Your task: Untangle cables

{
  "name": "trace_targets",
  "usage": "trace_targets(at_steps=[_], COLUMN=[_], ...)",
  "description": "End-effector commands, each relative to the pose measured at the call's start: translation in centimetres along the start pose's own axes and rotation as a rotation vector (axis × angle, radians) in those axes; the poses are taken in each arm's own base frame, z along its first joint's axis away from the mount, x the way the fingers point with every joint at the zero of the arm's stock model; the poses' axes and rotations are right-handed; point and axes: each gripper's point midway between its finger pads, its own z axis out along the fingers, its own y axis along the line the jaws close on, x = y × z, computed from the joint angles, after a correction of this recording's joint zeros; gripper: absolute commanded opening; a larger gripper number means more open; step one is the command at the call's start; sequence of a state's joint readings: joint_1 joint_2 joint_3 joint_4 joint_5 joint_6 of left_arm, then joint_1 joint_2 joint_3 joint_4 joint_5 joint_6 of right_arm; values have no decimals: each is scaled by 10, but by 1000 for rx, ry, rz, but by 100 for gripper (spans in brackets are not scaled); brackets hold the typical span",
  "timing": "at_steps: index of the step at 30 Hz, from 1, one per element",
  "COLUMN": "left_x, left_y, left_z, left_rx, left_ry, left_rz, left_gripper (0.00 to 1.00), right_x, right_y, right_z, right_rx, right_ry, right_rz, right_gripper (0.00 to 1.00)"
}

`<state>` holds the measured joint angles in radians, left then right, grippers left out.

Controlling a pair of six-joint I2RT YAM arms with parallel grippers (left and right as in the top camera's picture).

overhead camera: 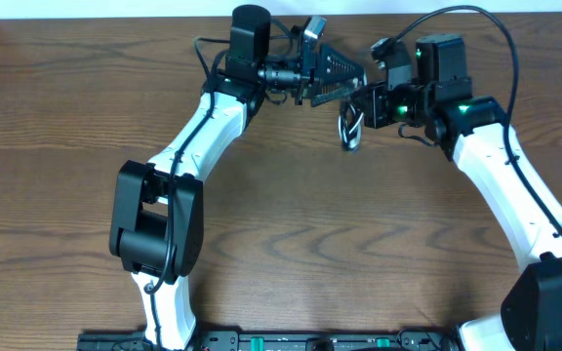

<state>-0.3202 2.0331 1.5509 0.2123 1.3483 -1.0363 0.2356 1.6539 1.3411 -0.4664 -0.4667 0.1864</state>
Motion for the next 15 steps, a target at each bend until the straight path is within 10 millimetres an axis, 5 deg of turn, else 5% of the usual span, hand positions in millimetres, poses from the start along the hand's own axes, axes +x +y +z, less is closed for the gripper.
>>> trace_targets(at_steps=[1,8,15], left_x=[9,6,21], left_y=[-4,21,83], left_z=[-6,-25,-21], left_rx=[40,-21,-291], left_ry=[64,24,-36], left_rz=[137,19,-99], left_gripper=[92,93,92], right_x=[-14,-6,-3], right_y=[-28,-48,-35], right_z=[-12,-23,-20], right_rx=[93,131,76], right_ry=[-58,-41,-16], right_rz=[245,382,376], right_gripper=[1,1,1])
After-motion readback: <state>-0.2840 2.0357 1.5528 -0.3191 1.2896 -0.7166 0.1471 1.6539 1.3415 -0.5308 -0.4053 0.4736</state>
